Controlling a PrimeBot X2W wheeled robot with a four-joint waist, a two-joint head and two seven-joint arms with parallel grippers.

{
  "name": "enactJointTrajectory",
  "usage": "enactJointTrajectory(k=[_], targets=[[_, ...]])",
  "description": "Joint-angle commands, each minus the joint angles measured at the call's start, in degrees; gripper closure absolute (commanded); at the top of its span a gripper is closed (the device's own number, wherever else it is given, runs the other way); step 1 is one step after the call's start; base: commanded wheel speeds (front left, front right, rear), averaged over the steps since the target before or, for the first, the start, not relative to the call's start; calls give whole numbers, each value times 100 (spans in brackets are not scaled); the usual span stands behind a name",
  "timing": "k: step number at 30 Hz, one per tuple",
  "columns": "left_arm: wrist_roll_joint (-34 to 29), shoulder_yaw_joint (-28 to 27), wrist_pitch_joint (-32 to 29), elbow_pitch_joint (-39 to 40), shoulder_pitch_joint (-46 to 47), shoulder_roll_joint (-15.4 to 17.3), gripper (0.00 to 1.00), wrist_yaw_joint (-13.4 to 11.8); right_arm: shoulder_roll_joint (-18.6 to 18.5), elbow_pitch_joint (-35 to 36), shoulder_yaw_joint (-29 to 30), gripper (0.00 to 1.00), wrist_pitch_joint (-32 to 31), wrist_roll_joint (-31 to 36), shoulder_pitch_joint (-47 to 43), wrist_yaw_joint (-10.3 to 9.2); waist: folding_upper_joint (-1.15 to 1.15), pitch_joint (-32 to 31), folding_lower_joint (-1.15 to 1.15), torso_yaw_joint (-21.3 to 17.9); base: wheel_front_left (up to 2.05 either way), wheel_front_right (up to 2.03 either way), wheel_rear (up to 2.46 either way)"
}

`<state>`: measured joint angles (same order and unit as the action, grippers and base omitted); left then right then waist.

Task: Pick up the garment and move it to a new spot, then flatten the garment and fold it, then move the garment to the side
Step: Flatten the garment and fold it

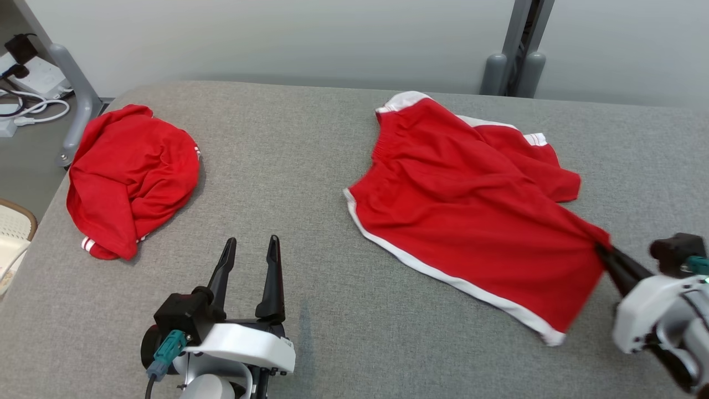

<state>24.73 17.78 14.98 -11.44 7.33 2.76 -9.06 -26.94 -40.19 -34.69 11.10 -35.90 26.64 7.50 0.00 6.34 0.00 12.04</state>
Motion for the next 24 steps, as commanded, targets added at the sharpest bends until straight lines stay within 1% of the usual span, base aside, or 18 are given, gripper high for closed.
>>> enactJointTrajectory(k=[1, 3, 8, 11, 14, 15, 16, 19, 22, 24], targets=[[-1, -1, 24, 14, -2, 23, 0, 15, -217, 34, -75, 100, -71, 8, -6, -2, 0, 4, 0, -15, 0, 0, 0], [-3, -1, 24, 5, 0, 23, 0, 25, -488, 77, -168, 100, -181, -24, 25, -2, 0, 5, 0, -29, 0, 0, 0], [-38, -15, 24, -18, 5, 22, 0, 36, -978, 13, -185, 100, -378, -338, 51, -2, 0, 20, 0, -41, 0, 0, 0], [-64, -29, 24, -27, 21, 22, 0, 45, -1106, -188, -183, 100, -428, -434, 127, -2, 0, 38, 0, -48, 0, 0, 0], [-105, -38, 24, -29, 49, 22, 0, 51, -1087, -489, -157, 100, -481, -505, 252, -2, 0, 63, 0, -66, 0, 0, 0], [-115, -41, 24, -31, 59, 22, 0, 49, -1072, -598, -110, 83, -413, -490, 328, -3, 0, 72, 0, -80, 0, 0, 0], [-123, -43, 24, -34, 68, 22, 0, 55, -1023, -724, -46, 0, -365, -510, 388, -3, 0, 79, 0, -99, 0, 0, 0], [-168, -74, 24, -50, 83, 23, 0, 67, -783, -897, -25, 0, -267, -554, 517, -2, 0, 95, 0, -194, 0, 0, 0], [-205, -98, 23, -74, 101, 20, 0, 83, -646, -1001, 21, 0, -31, -484, 627, -3, 0, 96, 0, -354, 0, 0, 0], [-214, -122, 24, -81, 120, 23, 0, 92, -484, -1027, 133, 0, 161, -492, 657, -3, 0, 87, 0, -486, 0, 0, 0]])
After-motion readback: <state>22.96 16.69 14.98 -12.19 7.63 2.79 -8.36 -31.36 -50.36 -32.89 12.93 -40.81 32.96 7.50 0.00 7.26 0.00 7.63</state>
